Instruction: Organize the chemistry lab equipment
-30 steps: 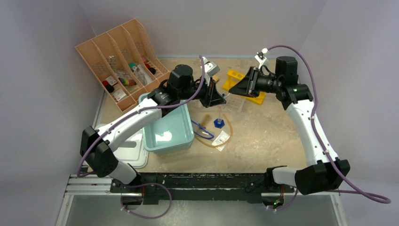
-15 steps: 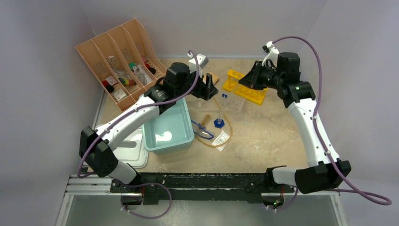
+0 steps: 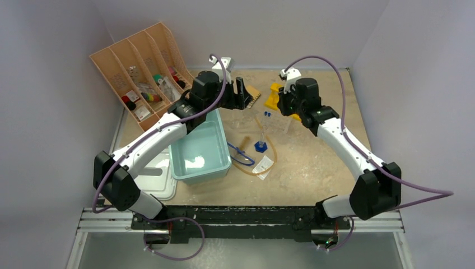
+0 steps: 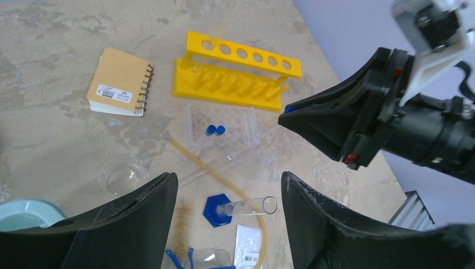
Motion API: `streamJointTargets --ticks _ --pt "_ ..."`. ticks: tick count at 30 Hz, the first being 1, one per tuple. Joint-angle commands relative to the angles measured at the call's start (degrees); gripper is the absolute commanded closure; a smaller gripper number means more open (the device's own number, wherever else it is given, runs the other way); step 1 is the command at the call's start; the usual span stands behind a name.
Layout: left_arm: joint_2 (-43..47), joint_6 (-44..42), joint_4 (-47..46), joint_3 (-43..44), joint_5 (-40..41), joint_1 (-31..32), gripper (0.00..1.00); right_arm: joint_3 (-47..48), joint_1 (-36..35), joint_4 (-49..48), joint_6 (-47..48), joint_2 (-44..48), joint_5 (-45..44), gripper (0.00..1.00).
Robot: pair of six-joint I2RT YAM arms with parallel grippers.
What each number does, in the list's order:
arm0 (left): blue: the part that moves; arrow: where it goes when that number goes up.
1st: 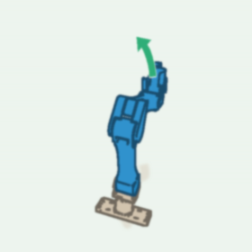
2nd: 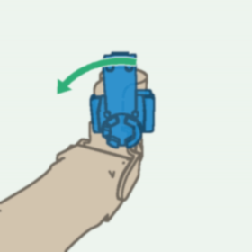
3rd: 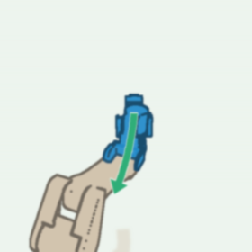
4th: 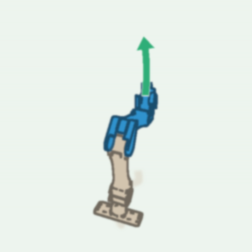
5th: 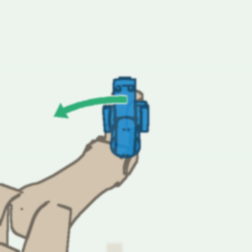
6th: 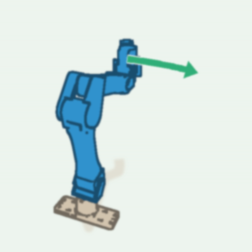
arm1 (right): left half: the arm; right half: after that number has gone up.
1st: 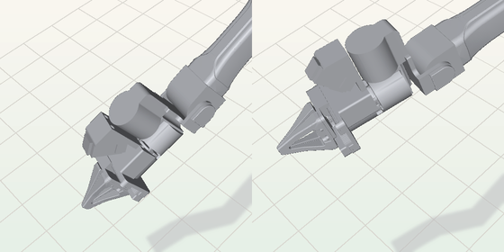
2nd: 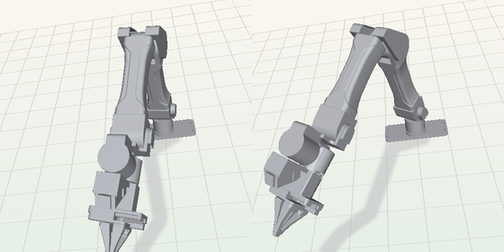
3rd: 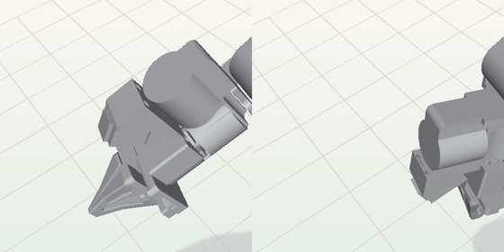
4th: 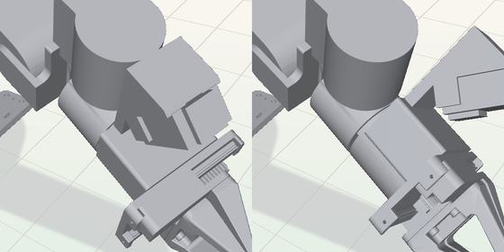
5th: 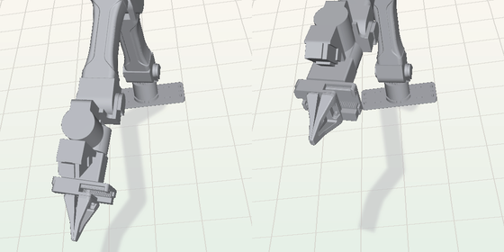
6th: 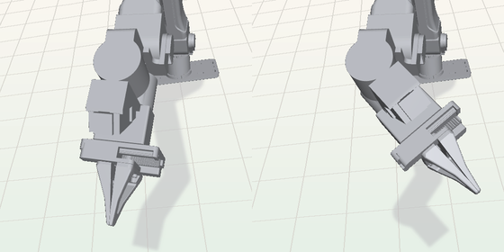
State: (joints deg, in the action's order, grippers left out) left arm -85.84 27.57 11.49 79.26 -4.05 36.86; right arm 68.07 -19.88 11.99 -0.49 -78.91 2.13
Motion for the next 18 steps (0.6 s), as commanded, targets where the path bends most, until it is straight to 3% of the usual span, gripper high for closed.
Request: streamJointTargets --ticks 1,8,18 --pt "-0.55 3.28 -3.03 1.67 1.66 -0.51 0.33 -3.05 -0.46 -11.29 5.40 -0.53 -2.98 0.94" --pt "-0.62 3.45 -2.66 2.34 3.02 -2.10 0.33 -10.08 -0.87 -19.55 6.28 -2.52 -1.60 0.94" --pt "-2.20 1.87 -0.99 3.90 2.51 -3.65 0.33 -11.53 -0.92 -25.88 4.89 -8.04 2.48 0.94"
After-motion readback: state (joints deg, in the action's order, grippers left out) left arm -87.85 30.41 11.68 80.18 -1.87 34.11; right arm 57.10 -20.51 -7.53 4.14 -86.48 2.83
